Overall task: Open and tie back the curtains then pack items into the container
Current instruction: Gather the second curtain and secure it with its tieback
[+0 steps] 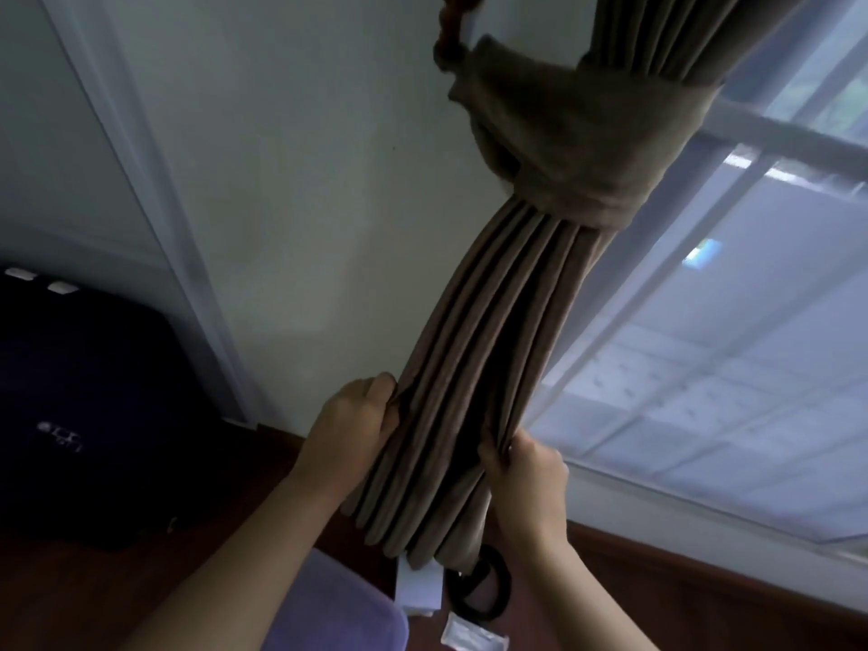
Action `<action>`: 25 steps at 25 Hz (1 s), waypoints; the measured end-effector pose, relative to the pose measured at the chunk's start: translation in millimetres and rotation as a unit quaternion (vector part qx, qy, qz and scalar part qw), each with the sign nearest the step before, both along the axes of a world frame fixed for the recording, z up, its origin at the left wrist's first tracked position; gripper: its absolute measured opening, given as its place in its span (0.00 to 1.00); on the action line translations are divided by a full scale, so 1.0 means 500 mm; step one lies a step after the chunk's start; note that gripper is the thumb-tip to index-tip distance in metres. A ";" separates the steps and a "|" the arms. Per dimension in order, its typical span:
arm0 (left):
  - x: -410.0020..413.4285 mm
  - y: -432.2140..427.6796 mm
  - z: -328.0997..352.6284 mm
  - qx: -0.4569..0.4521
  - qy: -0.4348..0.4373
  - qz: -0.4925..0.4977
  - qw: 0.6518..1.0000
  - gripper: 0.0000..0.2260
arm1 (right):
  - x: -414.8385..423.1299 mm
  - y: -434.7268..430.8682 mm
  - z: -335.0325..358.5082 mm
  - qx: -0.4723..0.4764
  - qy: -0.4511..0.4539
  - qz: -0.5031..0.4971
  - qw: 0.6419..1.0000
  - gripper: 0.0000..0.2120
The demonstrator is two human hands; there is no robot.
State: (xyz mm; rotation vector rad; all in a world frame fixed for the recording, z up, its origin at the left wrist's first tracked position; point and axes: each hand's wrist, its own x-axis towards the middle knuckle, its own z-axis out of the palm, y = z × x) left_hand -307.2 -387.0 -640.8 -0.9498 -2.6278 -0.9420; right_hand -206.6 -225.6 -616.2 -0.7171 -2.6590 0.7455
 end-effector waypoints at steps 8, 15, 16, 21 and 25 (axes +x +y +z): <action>0.009 0.018 -0.045 0.082 -0.236 0.011 0.968 0.04 | 0.014 0.033 -0.048 -0.023 -0.026 0.021 0.999 0.05; -0.057 -0.038 -0.034 0.036 -0.065 0.172 0.982 0.05 | 0.036 0.096 -0.048 0.037 -0.015 -0.009 0.999 0.04; -0.048 -0.030 -0.040 0.023 -0.088 0.138 0.986 0.07 | 0.040 0.084 -0.056 0.026 -0.031 0.011 0.999 0.04; -0.007 -0.002 -0.040 0.011 -0.217 -0.001 0.976 0.10 | 0.037 0.076 -0.073 -0.035 -0.032 0.067 0.997 0.10; 0.024 0.026 -0.006 0.060 -0.303 -0.066 0.949 0.21 | 0.021 0.052 -0.065 -0.184 -0.026 0.209 0.960 0.40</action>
